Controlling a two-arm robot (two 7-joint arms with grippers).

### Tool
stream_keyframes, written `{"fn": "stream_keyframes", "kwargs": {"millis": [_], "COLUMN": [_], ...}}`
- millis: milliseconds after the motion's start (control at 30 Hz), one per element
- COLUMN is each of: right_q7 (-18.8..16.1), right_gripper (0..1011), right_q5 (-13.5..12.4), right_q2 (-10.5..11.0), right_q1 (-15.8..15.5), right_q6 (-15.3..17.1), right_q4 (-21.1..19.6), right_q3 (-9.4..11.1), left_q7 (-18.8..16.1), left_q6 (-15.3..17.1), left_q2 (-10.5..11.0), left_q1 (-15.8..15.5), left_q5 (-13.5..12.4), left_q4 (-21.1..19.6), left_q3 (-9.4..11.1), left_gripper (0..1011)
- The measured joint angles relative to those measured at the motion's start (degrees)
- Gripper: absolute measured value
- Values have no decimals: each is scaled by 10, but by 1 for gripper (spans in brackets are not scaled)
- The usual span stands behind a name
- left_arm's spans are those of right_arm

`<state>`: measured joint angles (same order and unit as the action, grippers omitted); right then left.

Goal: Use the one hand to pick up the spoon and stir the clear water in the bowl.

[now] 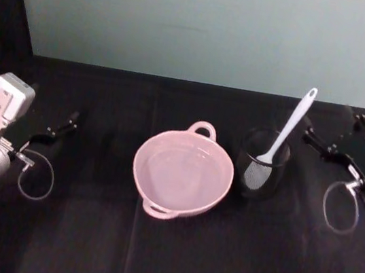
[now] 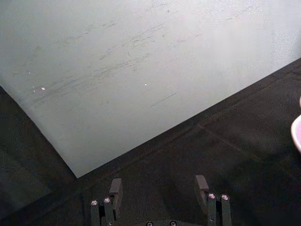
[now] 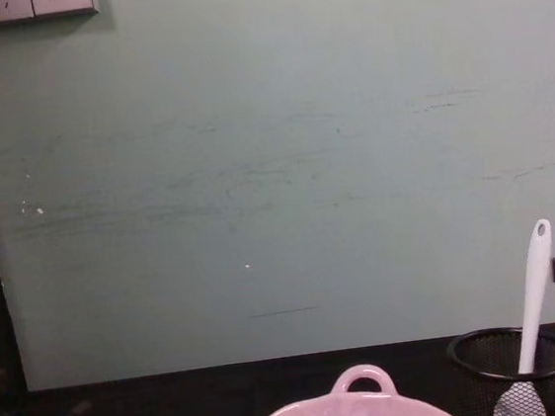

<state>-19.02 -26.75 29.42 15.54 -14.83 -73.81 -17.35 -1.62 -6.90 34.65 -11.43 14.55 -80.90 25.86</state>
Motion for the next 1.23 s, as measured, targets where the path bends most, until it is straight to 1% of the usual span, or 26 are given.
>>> {"fn": "stream_keyframes", "kwargs": {"millis": [133, 167, 300, 367, 400, 500, 600, 700, 1233], "right_q7": [15, 22, 36, 46, 46, 55, 57, 56, 56], "right_gripper": [1002, 1002, 1002, 1002, 1002, 1002, 1002, 1002, 1002], "right_q5": [16, 21, 28, 32, 32, 39, 41, 41, 41], "right_q2": [21, 32, 49, 61, 61, 67, 66, 60, 62], "right_q1": [-37, -55, -91, -121, -121, -145, -149, -149, -151], "right_q6": [2, 9, 21, 33, 33, 44, 50, 59, 58], "right_q4": [-44, -65, -104, -135, -135, -156, -159, -159, -161], "right_q3": [13, 19, 34, 47, 47, 59, 62, 65, 65], "left_q7": [0, 0, 0, 0, 0, 0, 0, 0, 0], "left_q6": [0, 0, 0, 0, 0, 0, 0, 0, 0], "left_q2": [0, 0, 0, 0, 0, 0, 0, 0, 0], "left_q1": [0, 0, 0, 0, 0, 0, 0, 0, 0], "left_q5": [0, 0, 0, 0, 0, 0, 0, 0, 0], "left_q4": [0, 0, 0, 0, 0, 0, 0, 0, 0], "left_q3": [0, 0, 0, 0, 0, 0, 0, 0, 0], "left_gripper": [1011, 1011, 1011, 1011, 1011, 1011, 1011, 1011, 1011]}}
